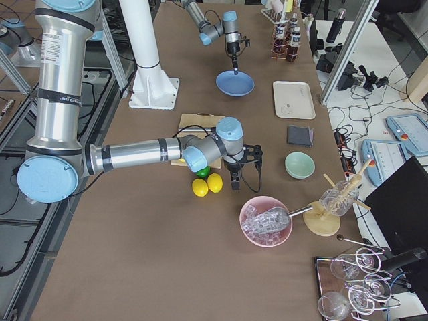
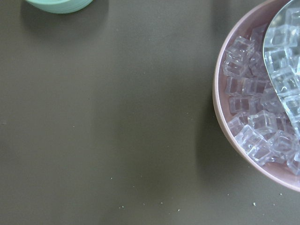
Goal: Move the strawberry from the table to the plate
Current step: 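Push the blue plate with the left gripper toward the table center, then withdraw the left arm while moving the right gripper over the strawberry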
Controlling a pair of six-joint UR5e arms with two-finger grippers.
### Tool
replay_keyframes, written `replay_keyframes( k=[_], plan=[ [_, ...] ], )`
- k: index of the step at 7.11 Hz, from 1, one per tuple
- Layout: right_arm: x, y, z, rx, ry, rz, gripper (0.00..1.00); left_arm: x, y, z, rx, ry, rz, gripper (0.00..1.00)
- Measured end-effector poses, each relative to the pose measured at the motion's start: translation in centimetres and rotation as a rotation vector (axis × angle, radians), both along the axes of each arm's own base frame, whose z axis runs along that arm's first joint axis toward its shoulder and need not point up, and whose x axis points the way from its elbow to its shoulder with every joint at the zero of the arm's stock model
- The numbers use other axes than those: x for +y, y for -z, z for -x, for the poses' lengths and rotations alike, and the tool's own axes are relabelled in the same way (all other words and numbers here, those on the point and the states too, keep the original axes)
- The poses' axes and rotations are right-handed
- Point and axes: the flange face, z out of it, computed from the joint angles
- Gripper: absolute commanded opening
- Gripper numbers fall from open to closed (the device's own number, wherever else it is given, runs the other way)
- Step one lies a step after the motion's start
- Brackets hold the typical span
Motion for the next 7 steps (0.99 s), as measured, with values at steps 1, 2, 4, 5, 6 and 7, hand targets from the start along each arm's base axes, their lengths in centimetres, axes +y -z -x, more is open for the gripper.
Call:
replay_keyframes(
  k=[1, 2, 4, 5, 6, 7],
  plan=[
    [-0.1, 0.1, 0.1, -0.001, 0.0, -0.001, 1.0, 0.0, 0.5, -1.8, -0.014, 0.001, -0.002, 0.0],
    [-0.2, 0.2, 0.2, -0.002, 0.002, -0.003, 1.0, 0.0, 0.4, -2.5, -0.023, 0.0, -0.008, 0.0],
    [-0.5, 0.5, 0.5, -0.005, 0.005, -0.01, 1.0, -0.1, 0.2, -2.7, -0.031, -0.001, -0.016, 0.98],
    [-0.8, 1.0, 0.8, -0.009, 0.003, -0.013, 1.0, -0.3, 0.1, -2.5, -0.036, -0.005, -0.039, 0.98],
    [-1.3, 1.8, 1.7, -0.022, -0.008, -0.004, 1.0, -0.6, -0.2, -1.8, -0.047, -0.01, -0.069, 0.98],
    [-2.0, 3.1, 3.3, -0.037, -0.026, 0.014, 1.0, -1.5, -1.0, 0.3, -0.054, -0.016, -0.08, 0.98]
  ],
)
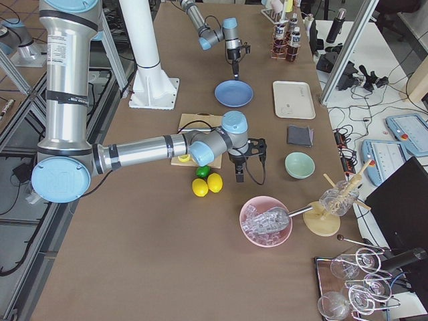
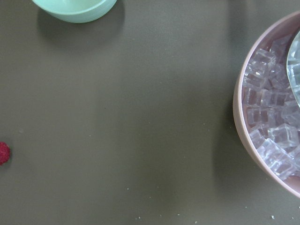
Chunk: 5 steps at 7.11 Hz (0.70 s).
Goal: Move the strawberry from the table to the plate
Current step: 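Withdraw the left arm while moving the right gripper over the strawberry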
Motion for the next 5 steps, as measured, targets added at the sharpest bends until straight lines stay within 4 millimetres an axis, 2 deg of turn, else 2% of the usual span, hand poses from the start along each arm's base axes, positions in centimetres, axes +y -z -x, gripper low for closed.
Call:
replay_keyframes(
  k=[1, 2, 4, 5],
  plan=[
    [-0.8, 1.5, 2.3, -0.011, -0.019, 0.016, 1.0, -1.8, -1.3, 3.8, -0.006, -0.019, -0.01, 0.98],
    [-1.6, 3.1, 5.2, -0.017, -0.038, 0.03, 1.0, -3.5, -3.9, 9.3, -0.025, -0.044, -0.031, 0.98],
    [-3.0, 5.6, 11.5, -0.023, -0.062, 0.05, 1.0, -5.9, -11.0, 22.1, -0.085, -0.101, -0.114, 0.98],
    [-3.2, 6.3, 13.6, -0.02, -0.069, 0.052, 1.0, -6.1, -14.9, 28.1, -0.127, -0.116, -0.153, 0.98]
  ],
)
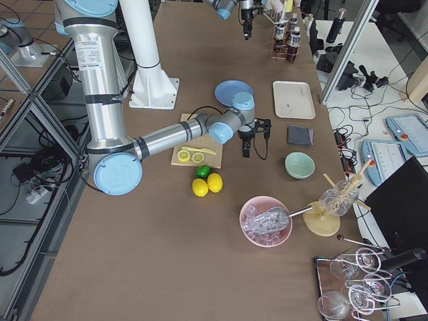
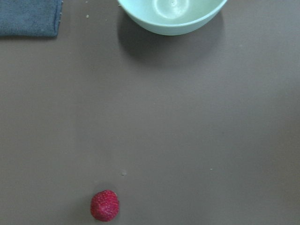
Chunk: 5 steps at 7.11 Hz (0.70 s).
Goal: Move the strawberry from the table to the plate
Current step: 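Withdraw the left arm while moving the right gripper over the strawberry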
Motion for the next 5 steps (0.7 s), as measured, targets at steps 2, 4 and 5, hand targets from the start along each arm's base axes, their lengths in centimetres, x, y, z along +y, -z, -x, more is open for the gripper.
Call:
replay_keyframes(
  k=[2, 4, 5],
  plan=[
    [0.1, 0.5, 1.7, 0.0, -0.002, 0.0, 1.0, -0.9, -6.2, 10.7, -0.158, -0.024, -0.091, 0.98],
    [0.2, 0.7, 2.2, 0.0, 0.002, -0.002, 1.0, -1.8, -10.2, 20.0, -0.308, -0.11, -0.117, 0.98],
    [0.3, 0.7, 2.3, 0.0, 0.003, -0.002, 1.0, -1.6, -11.5, 23.3, -0.338, -0.137, -0.068, 0.98]
  ],
)
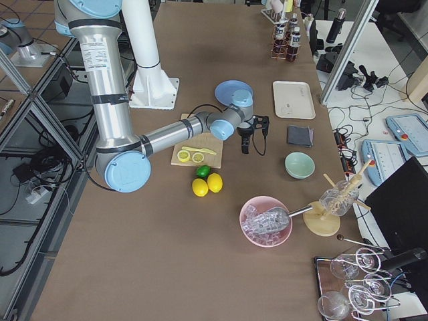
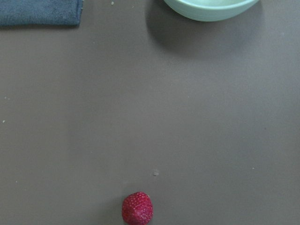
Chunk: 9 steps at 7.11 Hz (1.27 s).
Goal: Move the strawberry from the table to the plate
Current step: 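Withdraw the left arm while moving the right gripper over the strawberry, then close the right gripper on the red strawberry and lift it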
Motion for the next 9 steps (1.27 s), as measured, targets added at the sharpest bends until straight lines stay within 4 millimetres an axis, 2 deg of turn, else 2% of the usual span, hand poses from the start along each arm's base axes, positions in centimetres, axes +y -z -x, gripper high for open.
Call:
replay_keyframes(
  k=[1, 2, 4, 5, 6, 9],
  plan=[
    [0.0, -0.2, 0.1, 0.003, 0.002, 0.002, 0.98, 0.9, -1.4, 1.9, -0.012, 0.0, 0.054, 0.98],
    [-0.1, -0.5, 0.6, 0.01, 0.005, 0.004, 0.95, 1.9, -2.6, 2.7, -0.015, 0.001, 0.085, 0.98],
    [-0.3, -0.6, 3.9, 0.028, -0.018, 0.027, 0.93, 2.5, -3.3, 3.1, -0.014, 0.001, 0.095, 0.98],
    [0.0, -0.7, 5.6, 0.042, -0.025, 0.03, 0.87, 2.7, -3.4, 3.1, -0.012, 0.002, 0.097, 0.98],
    [0.3, -0.9, 6.6, 0.052, -0.025, 0.029, 0.81, 2.8, -3.5, 3.2, -0.01, 0.002, 0.098, 0.98],
    [0.6, -1.8, 7.9, 0.075, -0.023, 0.014, 0.77, 3.0, -3.7, 3.2, -0.008, 0.002, 0.101, 0.98]
  ],
)
